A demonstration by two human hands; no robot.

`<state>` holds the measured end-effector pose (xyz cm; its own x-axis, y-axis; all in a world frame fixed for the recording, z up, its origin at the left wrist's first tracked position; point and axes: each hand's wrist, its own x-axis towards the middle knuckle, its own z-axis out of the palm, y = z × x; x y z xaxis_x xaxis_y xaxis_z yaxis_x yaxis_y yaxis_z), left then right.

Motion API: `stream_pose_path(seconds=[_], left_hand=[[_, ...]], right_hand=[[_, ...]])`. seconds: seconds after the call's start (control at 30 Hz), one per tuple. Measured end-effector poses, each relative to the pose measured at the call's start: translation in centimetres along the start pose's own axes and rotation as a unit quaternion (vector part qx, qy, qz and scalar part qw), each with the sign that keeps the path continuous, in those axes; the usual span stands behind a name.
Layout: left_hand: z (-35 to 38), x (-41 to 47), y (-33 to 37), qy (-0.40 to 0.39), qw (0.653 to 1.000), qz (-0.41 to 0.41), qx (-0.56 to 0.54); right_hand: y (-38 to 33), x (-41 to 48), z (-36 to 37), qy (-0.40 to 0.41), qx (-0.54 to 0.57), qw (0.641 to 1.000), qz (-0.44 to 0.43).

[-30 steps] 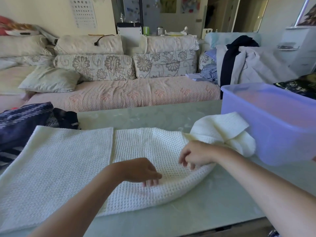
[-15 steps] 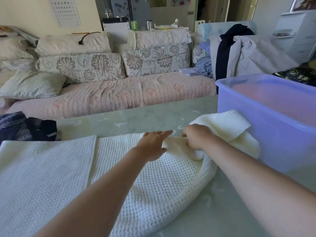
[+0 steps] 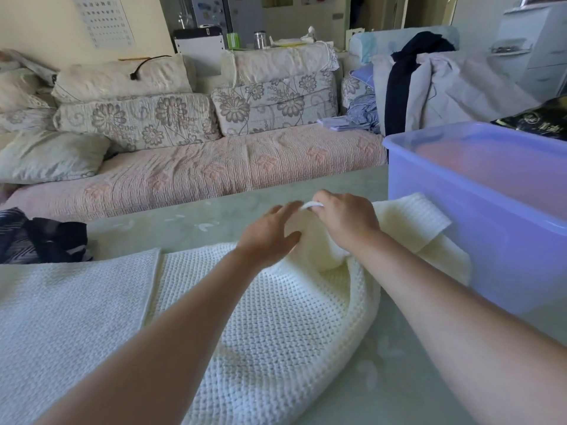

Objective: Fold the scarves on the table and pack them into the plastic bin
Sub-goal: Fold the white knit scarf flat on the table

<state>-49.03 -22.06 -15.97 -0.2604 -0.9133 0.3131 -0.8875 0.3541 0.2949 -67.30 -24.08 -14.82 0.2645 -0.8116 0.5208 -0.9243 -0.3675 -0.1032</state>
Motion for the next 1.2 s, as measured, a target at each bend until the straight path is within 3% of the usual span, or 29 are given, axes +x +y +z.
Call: stream_pose_path(seconds=[0.07,0.13,0.2,0.27,0.4,0.53,0.57,0.63,0.73,0.83,0.97,1.07,1.2], left_hand=[[-0.4,2.0,0.8,-0.023,0.999,-0.023,0.009],[-0.7,3.6,1.0,-0.002,0.995,-0.087,-0.043],[-0.7,4.8,0.9,-0.003,0.983,-0.152,-0.107],[-0.5,5.5,0.5,-0.02,0.974,-0.185,-0.127],[0.5,5.7,0.0,-0.024,0.943,-0.27,-0.194],[2.4,6.0,-1.3,0.028,0.89,-0.329,-0.315],[2.8,5.9,-1.6,0.035,0.888,-0.322,-0.327],[3.4,5.2,-2.1,0.014,0.904,-0.296,-0.309],[3.7,3.4,-1.8,-0.027,0.936,-0.261,-0.236],[3.3,1.4,-0.3,0.003,0.953,-0.219,-0.209],[2.1,-2.3,3.2,0.1,0.975,-0.104,-0.171],[1.7,-5.7,6.2,0.1,0.979,0.012,-0.177],[2.4,-8.9,9.1,-0.033,0.991,0.076,-0.108]], right_hand=[[0.2,0.0,-0.8,-0.018,0.045,0.999,0.013],[0.6,0.0,-1.8,-0.153,0.027,0.987,0.046],[0.9,0.3,-3.3,-0.328,-0.034,0.937,0.111],[1.5,0.7,-4.4,-0.397,-0.086,0.9,0.154],[2.4,2.0,-4.6,-0.251,-0.151,0.937,0.192],[2.3,2.5,-2.1,-0.031,0.032,0.972,0.231],[2.1,2.5,-1.6,-0.028,0.106,0.973,0.205],[1.4,2.0,-1.1,-0.128,0.209,0.96,0.134],[1.1,0.6,-0.3,-0.236,0.207,0.947,0.074],[1.3,-0.2,0.2,-0.205,0.204,0.954,0.078],[1.5,-1.2,-0.3,-0.069,0.186,0.978,0.062],[1.7,-3.0,-1.4,-0.136,0.17,0.975,0.042],[3.1,-7.2,-2.3,-0.249,0.089,0.964,0.026]])
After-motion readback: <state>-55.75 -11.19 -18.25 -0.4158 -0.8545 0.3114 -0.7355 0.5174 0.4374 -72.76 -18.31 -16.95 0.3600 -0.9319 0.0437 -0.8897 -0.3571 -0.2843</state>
